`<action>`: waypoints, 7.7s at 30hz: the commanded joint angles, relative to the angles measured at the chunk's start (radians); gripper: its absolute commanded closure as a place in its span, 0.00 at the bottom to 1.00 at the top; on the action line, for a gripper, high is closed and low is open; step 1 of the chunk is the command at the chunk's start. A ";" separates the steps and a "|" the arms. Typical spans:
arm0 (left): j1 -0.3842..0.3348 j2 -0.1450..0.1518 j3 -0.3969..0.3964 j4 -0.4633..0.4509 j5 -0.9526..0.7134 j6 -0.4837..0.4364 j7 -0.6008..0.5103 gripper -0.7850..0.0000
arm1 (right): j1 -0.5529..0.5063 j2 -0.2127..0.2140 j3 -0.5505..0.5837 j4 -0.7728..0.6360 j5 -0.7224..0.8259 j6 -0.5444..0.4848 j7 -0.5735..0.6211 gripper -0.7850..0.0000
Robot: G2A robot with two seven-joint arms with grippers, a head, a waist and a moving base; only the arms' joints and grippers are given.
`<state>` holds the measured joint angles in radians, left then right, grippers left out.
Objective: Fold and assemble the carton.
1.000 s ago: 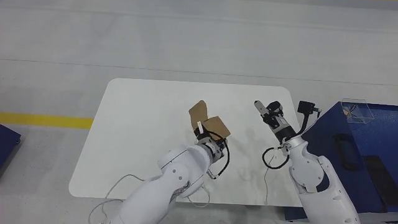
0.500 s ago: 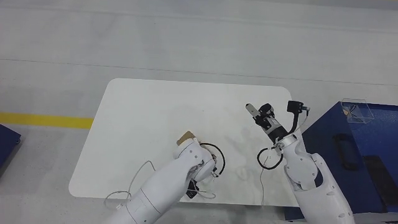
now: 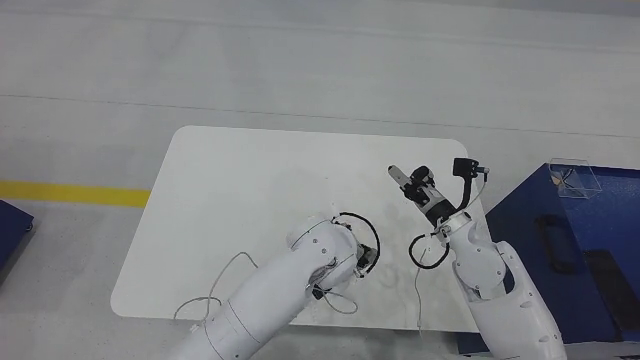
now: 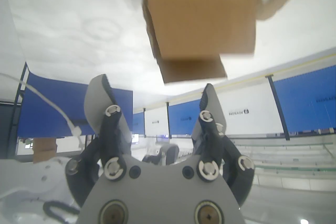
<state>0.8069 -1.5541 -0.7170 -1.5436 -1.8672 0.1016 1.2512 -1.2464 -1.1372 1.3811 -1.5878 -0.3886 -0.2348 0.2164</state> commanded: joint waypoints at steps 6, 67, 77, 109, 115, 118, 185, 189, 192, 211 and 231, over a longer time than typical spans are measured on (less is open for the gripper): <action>0.131 0.065 -0.136 -0.296 0.118 0.343 -0.145 0.00 | -0.001 0.003 0.026 -0.011 -0.012 -0.009 0.025 0.00; -0.024 0.223 0.217 -0.071 0.534 0.813 -0.345 0.00 | 0.010 -0.001 -0.225 0.077 -0.899 -0.082 0.011 0.00; -0.033 0.335 0.309 -0.177 0.428 0.725 -0.258 0.00 | 0.032 -0.012 -0.269 0.101 -0.939 -0.072 0.025 0.00; -0.292 0.287 0.547 0.026 0.083 0.718 -0.250 0.00 | 0.062 -0.036 -0.297 0.128 -0.983 -0.034 0.052 0.00; -0.297 0.260 0.547 0.076 0.091 0.728 -0.260 0.00 | 0.065 -0.039 -0.298 0.128 -0.990 -0.021 0.061 0.00; -0.301 0.255 0.547 0.084 0.095 0.726 -0.258 0.00 | 0.069 -0.042 -0.300 0.128 -0.997 -0.015 0.068 0.00; 0.118 0.385 0.194 0.233 0.936 -0.004 -0.947 0.38 | 0.097 -0.062 -0.175 0.122 -0.597 0.033 0.173 0.00; 0.097 0.348 0.210 0.284 0.947 -0.010 -0.946 0.49 | 0.092 -0.062 -0.174 0.122 -0.599 0.034 0.171 0.00; 0.091 0.327 0.212 0.315 0.963 -0.021 -0.948 0.62 | 0.089 -0.062 -0.172 0.121 -0.600 0.035 0.169 0.00; 0.113 0.282 0.197 0.336 1.123 -0.147 -0.974 1.00 | 0.064 -0.058 -0.133 0.070 -0.581 0.036 0.169 0.00; 0.285 0.256 0.165 0.242 1.530 -0.555 -0.590 1.00 | 0.043 -0.054 -0.079 0.041 -0.536 0.054 0.144 0.00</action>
<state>1.0917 -1.2980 -0.5520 -1.3019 -0.3375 -0.4529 0.6610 -1.2038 -1.1915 1.3026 -1.5469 -0.9242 -0.1810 0.3607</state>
